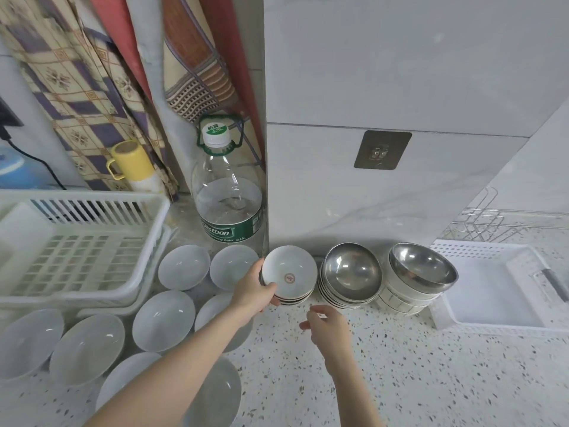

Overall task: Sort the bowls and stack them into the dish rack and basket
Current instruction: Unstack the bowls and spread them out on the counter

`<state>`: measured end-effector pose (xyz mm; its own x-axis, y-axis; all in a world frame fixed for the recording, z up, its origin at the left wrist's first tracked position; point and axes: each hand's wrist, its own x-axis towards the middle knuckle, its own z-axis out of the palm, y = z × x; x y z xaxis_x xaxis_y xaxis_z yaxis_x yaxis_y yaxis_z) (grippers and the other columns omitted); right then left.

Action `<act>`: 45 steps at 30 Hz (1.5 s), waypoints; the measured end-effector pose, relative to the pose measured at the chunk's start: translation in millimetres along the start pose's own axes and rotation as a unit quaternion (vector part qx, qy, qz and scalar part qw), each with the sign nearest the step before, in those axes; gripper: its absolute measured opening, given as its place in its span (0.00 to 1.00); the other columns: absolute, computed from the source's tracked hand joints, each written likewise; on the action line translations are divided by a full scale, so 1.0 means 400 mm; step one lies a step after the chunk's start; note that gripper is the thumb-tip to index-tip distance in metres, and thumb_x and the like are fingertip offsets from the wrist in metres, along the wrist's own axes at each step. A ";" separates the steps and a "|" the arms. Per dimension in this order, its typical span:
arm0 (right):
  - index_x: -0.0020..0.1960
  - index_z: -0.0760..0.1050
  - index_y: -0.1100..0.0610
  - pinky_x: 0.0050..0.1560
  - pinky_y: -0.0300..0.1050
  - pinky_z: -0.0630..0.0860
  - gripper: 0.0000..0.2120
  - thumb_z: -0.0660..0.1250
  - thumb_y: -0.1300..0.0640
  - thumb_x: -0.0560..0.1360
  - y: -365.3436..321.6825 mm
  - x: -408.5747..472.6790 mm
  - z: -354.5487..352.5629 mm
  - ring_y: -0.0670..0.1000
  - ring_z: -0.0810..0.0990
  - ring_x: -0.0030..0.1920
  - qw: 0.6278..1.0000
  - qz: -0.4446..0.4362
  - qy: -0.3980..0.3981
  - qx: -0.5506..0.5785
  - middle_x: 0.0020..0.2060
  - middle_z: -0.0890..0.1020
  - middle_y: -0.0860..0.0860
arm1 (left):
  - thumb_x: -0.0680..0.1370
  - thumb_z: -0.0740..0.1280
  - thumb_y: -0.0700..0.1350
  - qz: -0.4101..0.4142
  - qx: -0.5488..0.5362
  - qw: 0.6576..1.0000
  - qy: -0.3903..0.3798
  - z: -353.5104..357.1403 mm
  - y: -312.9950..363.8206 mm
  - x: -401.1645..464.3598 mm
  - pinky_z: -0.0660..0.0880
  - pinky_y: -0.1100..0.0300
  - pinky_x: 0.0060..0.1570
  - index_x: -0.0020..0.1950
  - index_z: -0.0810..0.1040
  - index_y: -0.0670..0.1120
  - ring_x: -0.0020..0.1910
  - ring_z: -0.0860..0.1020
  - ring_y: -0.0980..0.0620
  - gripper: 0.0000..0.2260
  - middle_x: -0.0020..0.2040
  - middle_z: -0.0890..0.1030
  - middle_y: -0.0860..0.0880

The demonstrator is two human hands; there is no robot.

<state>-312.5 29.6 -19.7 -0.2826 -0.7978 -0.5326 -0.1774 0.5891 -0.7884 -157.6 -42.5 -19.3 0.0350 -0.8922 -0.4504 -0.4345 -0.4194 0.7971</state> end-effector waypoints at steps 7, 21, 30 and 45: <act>0.60 0.76 0.55 0.28 0.39 0.67 0.13 0.62 0.58 0.76 -0.004 0.009 -0.003 0.46 0.69 0.28 1.000 0.006 -0.010 0.004 0.34 0.85 0.49 | 0.77 0.58 0.37 -0.022 -0.014 0.999 -0.021 -0.005 0.012 0.009 0.64 0.64 0.20 0.75 0.62 0.60 0.42 0.83 0.34 0.29 0.56 0.80 0.46; 0.59 0.76 0.55 0.23 0.36 0.64 0.12 0.62 0.59 0.76 -0.008 0.011 -0.009 0.47 0.66 0.27 1.000 0.013 -0.011 0.006 0.34 0.85 0.48 | 0.80 0.54 0.38 -0.022 0.023 0.998 -0.063 -0.028 0.058 -0.005 0.58 0.70 0.16 0.73 0.60 0.59 0.14 0.70 0.58 0.25 0.38 0.85 0.44; 0.57 0.77 0.57 0.22 0.36 0.65 0.11 0.59 0.59 0.78 -0.019 0.016 -0.010 0.46 0.68 0.22 1.000 0.002 -0.003 0.012 0.34 0.85 0.49 | 0.79 0.55 0.36 -0.032 -0.019 0.997 -0.064 -0.064 0.071 -0.023 0.63 0.66 0.18 0.73 0.62 0.58 0.17 0.67 0.55 0.26 0.27 0.80 0.44; 0.59 0.70 0.60 0.30 0.42 0.70 0.12 0.55 0.56 0.80 -0.071 0.043 0.063 0.49 0.70 0.26 0.999 -0.028 -0.014 -0.043 0.36 0.84 0.53 | 0.78 0.56 0.34 -0.049 -0.302 0.951 -0.032 -0.133 -0.035 -0.129 0.58 0.66 0.17 0.64 0.70 0.50 0.20 0.63 0.56 0.18 0.26 0.75 0.44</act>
<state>-288.4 -4.1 -14.4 -0.2447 -0.8318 -0.4983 -0.2719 0.5521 -0.7882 -105.2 0.6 14.1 -0.0139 -0.8394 -0.5433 0.1655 -0.5378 0.8267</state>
